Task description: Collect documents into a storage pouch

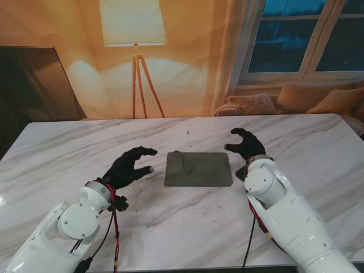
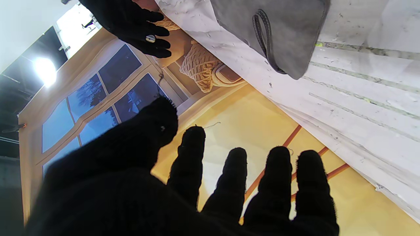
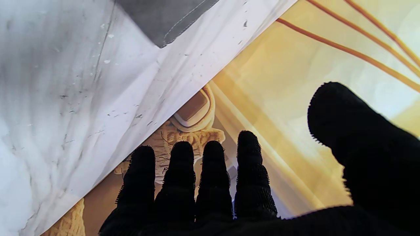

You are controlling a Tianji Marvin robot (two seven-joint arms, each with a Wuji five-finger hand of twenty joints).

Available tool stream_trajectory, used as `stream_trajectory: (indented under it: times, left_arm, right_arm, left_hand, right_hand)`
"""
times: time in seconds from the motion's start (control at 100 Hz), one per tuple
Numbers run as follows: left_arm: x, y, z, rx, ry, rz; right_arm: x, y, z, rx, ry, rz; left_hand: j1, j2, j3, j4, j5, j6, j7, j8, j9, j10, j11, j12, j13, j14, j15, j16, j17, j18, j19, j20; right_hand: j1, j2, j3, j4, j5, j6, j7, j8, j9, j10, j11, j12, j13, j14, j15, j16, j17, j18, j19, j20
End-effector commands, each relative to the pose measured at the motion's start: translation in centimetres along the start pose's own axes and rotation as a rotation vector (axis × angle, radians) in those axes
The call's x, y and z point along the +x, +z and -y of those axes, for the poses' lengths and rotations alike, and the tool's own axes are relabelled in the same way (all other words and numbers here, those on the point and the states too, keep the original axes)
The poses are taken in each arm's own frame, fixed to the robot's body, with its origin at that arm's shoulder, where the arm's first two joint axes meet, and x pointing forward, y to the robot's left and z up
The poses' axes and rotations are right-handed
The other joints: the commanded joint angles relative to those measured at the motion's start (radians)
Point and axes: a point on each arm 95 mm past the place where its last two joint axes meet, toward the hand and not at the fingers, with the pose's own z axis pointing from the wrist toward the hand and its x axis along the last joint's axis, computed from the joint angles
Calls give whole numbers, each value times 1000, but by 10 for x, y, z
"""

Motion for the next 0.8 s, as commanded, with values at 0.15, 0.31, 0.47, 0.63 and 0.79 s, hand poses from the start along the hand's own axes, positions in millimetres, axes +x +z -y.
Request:
stream_trajectory:
  times: [0.15,0.31,0.47,0.63,0.79]
  left_arm:
    - [-2,5,-5,-9,9,25]
    - [-5,6,-9,1,-11,39]
    - [-8,5,-14,32,-39,49]
    - [-13,4,-17,41,-50,63]
    - [-16,4,-17,8,-45,67]
  right_arm:
    - [3,-22,0,28,26,-75]
    - [6,-45,2,32,48,-152]
    - [1,-69,10,56,53,-220]
    - [-7,-85,21,78,41,-254]
    - [-13,-94,29,88,45,-280]
  left_hand:
    - [-13,24,-47,24,-66,16,-46,-23,12,-27,1,13,-57,-40,-34,-6,-23,-44,-142,-15]
    - [-22,37,-81,26,-70,13,-65,-25,13,-34,-5,13,-76,-54,-69,-21,-31,-54,-320,21]
    - [-22,44,-108,31,-67,-15,-79,-26,25,-46,-13,11,-73,-55,-93,-23,-27,-53,-455,98]
    - [-22,45,-116,30,-89,-14,-106,-37,34,-65,-23,2,-63,-57,-108,-30,16,-44,-519,115]
    - [-18,50,-110,35,-111,-15,-123,-44,41,-84,-27,-3,-41,-65,-106,-31,41,-30,-511,143]
  right_hand:
    - [-35,12,-13,38,78,43,-11,-16,32,12,27,-5,38,-1,-6,-11,15,-9,-9,24]
    - [-45,26,-18,41,115,51,-5,-29,76,28,31,-17,67,5,0,-11,24,-5,-7,24]
    - [-60,52,-28,47,115,-3,-11,-47,115,28,17,-34,106,23,9,-13,54,6,-2,19]
    - [-63,68,-43,51,93,-108,-23,-57,132,3,-7,-49,112,32,2,-17,58,13,2,14]
    - [-64,76,-49,53,60,-142,-43,-67,136,-34,-41,-62,112,28,-9,-23,56,9,-1,5]
